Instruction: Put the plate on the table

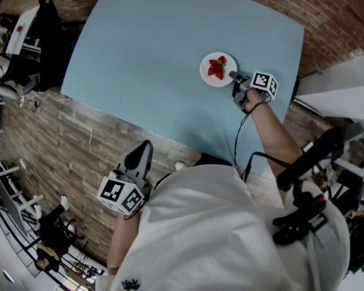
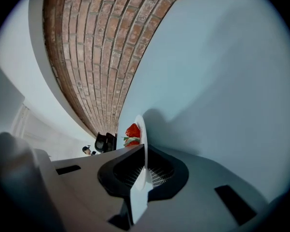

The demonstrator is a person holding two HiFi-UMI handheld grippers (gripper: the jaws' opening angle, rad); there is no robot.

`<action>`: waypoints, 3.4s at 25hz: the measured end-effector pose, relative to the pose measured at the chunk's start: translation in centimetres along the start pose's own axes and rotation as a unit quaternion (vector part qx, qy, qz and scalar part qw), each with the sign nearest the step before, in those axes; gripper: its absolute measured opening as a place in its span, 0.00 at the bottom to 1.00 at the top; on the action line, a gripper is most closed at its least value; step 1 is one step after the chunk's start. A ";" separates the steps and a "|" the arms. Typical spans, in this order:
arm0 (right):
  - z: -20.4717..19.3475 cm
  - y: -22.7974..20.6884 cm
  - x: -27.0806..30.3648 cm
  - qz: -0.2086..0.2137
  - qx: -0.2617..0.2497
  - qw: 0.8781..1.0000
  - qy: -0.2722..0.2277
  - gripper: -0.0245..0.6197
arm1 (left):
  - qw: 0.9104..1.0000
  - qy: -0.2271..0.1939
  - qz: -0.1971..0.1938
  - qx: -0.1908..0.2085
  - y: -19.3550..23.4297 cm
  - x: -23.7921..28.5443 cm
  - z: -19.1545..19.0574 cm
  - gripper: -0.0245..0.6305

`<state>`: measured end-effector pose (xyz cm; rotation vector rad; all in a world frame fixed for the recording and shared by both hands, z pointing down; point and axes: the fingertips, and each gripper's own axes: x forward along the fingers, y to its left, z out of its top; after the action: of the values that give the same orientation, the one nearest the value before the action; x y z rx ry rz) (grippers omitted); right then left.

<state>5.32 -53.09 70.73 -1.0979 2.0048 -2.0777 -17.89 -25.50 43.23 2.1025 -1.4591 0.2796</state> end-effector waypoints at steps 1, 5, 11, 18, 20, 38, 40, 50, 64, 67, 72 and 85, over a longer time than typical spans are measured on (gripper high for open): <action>0.0 -0.1 -0.1 -0.004 0.003 1.000 -0.002 0.06 | 1.000 0.000 0.001 0.000 0.0 -0.1 0.0 0.04; 0.3 -0.8 0.2 -0.017 -0.012 1.000 -0.006 0.07 | 1.000 0.001 0.002 0.000 -0.2 -0.3 -0.2 0.04; 0.5 -0.6 0.3 -0.059 -0.062 0.996 -0.006 0.07 | 1.000 -0.004 0.002 0.005 -0.9 -0.6 -0.2 0.04; 0.9 -0.2 0.4 -0.125 -0.157 0.980 -0.018 0.13 | 1.000 -0.004 0.002 0.012 -1.1 -1.2 -0.4 0.04; 0.8 -0.1 0.3 -0.145 -0.195 0.970 -0.021 0.15 | 1.000 -0.005 0.004 0.011 -0.9 -1.6 -0.6 0.04; 1.1 1.1 -2.3 -0.256 -0.387 0.883 -0.071 0.24 | 1.000 -0.020 -0.004 0.003 1.8 -5.7 -2.1 0.04; 0.3 1.8 -3.3 -0.252 -0.387 0.883 -0.078 0.24 | 1.000 -0.020 -0.017 0.008 1.8 -6.1 -2.3 0.04; -8.3 4.6 -10.2 -0.226 -0.382 0.889 -0.112 0.24 | 0.995 -0.037 -0.085 0.035 2.0 -10.9 -5.0 0.04; -29.9 9.5 -19.7 -0.146 -0.425 0.891 -0.073 0.05 | 0.992 -0.029 -0.119 0.033 4.2 -17.7 -11.2 0.04; -33.6 11.3 -21.6 -0.122 -0.442 0.886 -0.064 0.05 | 0.991 -0.020 -0.125 0.036 4.0 -18.4 -12.2 0.04; -38.6 15.4 -23.8 -0.068 -0.486 0.869 -0.055 0.05 | 0.990 -0.026 -0.134 0.039 3.3 -19.2 -13.2 0.04; -43.9 19.0 -25.6 -0.025 -0.545 0.837 -0.045 0.05 | 0.988 -0.011 -0.147 0.043 1.4 -20.6 -14.3 0.04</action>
<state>-6.15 -5.85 46.57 -1.2565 3.1528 -0.6780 -25.12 -1.59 45.82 2.3614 -1.1436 0.2094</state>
